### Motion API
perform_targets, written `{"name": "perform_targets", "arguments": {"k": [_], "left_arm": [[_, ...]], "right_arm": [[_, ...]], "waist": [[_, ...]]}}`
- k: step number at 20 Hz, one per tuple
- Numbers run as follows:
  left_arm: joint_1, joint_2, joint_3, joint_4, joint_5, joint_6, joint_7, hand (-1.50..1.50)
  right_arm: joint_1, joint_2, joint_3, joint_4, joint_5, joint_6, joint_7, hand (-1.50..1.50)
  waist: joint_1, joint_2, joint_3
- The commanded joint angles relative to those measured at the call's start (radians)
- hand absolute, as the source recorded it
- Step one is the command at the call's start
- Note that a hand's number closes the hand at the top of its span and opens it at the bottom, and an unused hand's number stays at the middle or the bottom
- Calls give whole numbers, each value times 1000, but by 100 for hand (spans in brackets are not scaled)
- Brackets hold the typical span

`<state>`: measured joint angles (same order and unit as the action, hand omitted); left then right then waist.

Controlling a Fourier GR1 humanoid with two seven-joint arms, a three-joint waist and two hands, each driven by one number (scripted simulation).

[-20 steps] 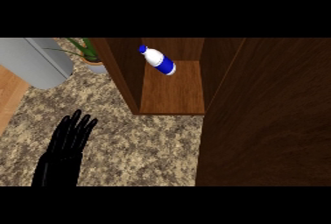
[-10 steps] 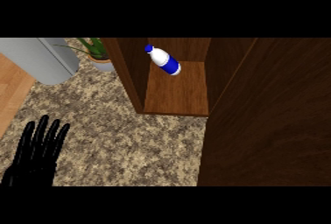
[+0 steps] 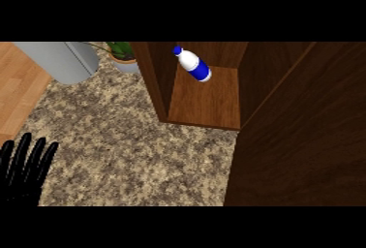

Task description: Pick up the bottled water, place it into the cabinet and close the cabinet

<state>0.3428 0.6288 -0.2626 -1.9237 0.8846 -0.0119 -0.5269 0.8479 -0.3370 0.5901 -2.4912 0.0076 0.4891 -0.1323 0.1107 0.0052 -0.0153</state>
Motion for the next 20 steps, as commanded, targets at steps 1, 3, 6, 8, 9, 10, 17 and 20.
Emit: {"name": "perform_targets", "arguments": {"k": [1,3,6,8,9,10,17,20], "left_arm": [[15,29,24,-19,21,-51,-3,-150],[19,41,28,-15,27,-74,0,-150],[23,53,36,-9,41,-102,4,-150],[16,74,56,-10,43,-110,11,-150],[17,80,57,-4,44,-128,8,-150],[7,78,62,-12,50,-117,13,-150],[5,106,62,-5,62,-158,33,-150],[2,116,86,8,71,-166,31,-150]], "right_arm": [[-93,1,214,-55,29,65,110,150],[-123,-2,214,-46,33,54,132,150],[-171,10,207,-24,15,33,162,150],[-205,10,202,-19,4,32,174,150],[-228,-7,190,-16,15,42,187,150],[-249,2,185,-16,19,33,186,150],[-397,-64,121,-9,42,79,235,-150],[-450,-69,107,-12,27,79,248,150]], "waist": [[46,11,0],[55,13,-2],[76,21,-4],[92,25,-3],[101,25,-5],[102,26,-5],[161,29,-14],[160,26,-14]]}}
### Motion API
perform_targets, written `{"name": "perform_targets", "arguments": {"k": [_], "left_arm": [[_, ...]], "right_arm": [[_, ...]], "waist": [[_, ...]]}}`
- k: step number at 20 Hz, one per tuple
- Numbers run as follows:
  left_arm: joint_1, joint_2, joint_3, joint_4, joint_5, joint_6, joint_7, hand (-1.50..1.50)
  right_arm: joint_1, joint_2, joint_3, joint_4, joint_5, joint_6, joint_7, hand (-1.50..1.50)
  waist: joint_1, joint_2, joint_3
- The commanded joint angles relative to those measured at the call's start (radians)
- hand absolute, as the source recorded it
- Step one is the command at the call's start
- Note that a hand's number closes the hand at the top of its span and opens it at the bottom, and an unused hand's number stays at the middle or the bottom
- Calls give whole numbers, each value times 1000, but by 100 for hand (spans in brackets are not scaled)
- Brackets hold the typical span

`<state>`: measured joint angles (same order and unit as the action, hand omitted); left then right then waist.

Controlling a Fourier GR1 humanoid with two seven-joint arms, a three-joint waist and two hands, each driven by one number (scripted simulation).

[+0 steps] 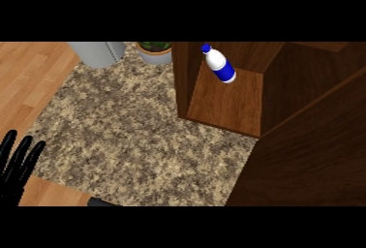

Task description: Pick up the bottled water, place it into the cabinet and close the cabinet

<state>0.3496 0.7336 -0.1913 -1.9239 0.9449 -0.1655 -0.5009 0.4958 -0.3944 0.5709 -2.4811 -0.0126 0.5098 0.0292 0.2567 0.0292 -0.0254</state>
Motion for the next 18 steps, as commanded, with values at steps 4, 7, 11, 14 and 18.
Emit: {"name": "perform_targets", "arguments": {"k": [4,7,11,14,18], "left_arm": [[-2,20,24,16,14,-29,2,-150],[-10,20,34,34,24,-30,5,-150],[-1,31,34,31,26,-46,11,-150],[-5,35,37,39,32,-57,13,-150],[-9,42,52,40,38,-62,12,-150]], "right_arm": [[-143,12,146,-1,23,41,132,150],[-202,7,140,6,22,55,163,150],[-249,23,131,31,8,51,185,150],[-268,42,120,32,-13,45,191,150],[-262,58,114,48,-49,43,202,150]], "waist": [[-2,-2,-3],[-8,3,-5],[6,3,-4],[-2,7,-5],[-2,16,-4]]}}
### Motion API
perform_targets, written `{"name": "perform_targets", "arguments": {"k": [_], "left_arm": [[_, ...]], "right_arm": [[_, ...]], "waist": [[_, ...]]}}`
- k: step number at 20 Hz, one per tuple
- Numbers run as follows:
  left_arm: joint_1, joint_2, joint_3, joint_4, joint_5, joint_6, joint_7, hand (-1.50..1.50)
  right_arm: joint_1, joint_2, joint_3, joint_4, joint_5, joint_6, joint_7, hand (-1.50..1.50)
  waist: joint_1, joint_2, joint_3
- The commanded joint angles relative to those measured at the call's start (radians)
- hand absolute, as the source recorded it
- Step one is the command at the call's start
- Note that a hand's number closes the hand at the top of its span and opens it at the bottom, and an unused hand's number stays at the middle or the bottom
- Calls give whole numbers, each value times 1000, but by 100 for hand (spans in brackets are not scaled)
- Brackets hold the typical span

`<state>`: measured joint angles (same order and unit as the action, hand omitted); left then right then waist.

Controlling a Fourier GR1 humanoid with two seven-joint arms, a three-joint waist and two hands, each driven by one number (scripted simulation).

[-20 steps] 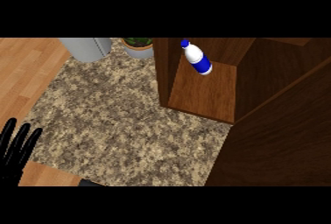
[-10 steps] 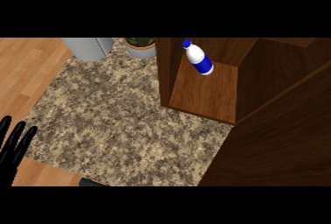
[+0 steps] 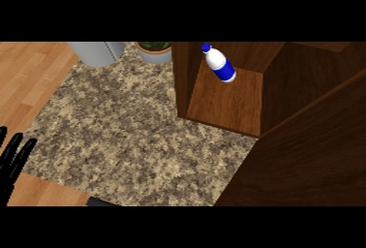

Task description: Pick up the bottled water, place it into the cabinet and close the cabinet

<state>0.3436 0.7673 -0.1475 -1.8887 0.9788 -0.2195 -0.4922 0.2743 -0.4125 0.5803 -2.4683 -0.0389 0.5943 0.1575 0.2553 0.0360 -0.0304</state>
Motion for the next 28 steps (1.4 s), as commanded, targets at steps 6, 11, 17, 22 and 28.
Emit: {"name": "perform_targets", "arguments": {"k": [6,11,17,22,28], "left_arm": [[-14,10,21,5,17,-22,0,-150],[-30,20,33,11,26,-32,5,-150],[-25,17,26,26,20,-35,9,-150],[-22,31,57,45,40,-40,11,-150],[-21,29,62,64,50,-60,9,-150]], "right_arm": [[-17,81,143,82,-131,-2,67,150],[-38,109,96,118,-198,-17,58,150],[-141,155,14,178,-193,-66,115,150],[-304,176,-38,256,-168,-79,225,150],[-505,255,-84,440,-161,-121,334,150]], "waist": [[31,29,2],[30,41,5],[12,30,5],[6,12,7],[1,10,11]]}}
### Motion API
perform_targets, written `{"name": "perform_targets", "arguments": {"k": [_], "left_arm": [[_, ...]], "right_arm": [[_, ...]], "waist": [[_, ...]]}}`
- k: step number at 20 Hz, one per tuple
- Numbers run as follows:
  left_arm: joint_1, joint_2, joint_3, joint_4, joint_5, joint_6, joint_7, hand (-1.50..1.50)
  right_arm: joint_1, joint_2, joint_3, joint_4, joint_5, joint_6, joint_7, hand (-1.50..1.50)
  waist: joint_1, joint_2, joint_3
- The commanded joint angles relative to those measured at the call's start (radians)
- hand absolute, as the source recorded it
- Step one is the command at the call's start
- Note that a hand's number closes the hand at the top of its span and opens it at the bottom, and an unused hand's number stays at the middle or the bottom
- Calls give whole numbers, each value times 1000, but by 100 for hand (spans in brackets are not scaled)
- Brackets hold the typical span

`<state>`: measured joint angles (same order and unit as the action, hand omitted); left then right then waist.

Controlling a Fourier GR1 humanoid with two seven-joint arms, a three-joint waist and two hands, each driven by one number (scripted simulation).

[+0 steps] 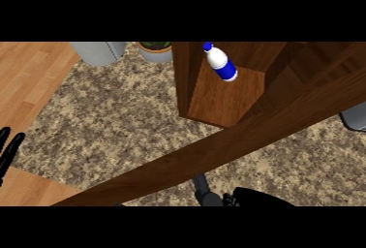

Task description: Pick up the bottled water, place it into the cabinet and close the cabinet

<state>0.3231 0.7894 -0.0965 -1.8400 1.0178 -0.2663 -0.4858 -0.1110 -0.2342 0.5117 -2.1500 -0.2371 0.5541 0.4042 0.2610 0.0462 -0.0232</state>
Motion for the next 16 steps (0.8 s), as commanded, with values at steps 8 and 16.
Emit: {"name": "perform_targets", "arguments": {"k": [8,16], "left_arm": [[9,-1,4,16,16,-20,8,-150],[17,-14,27,48,12,-31,-15,-150]], "right_arm": [[-423,229,-73,415,41,-201,215,150],[-746,233,-214,742,98,-428,133,150]], "waist": [[-26,-9,12],[-57,-10,18]]}}
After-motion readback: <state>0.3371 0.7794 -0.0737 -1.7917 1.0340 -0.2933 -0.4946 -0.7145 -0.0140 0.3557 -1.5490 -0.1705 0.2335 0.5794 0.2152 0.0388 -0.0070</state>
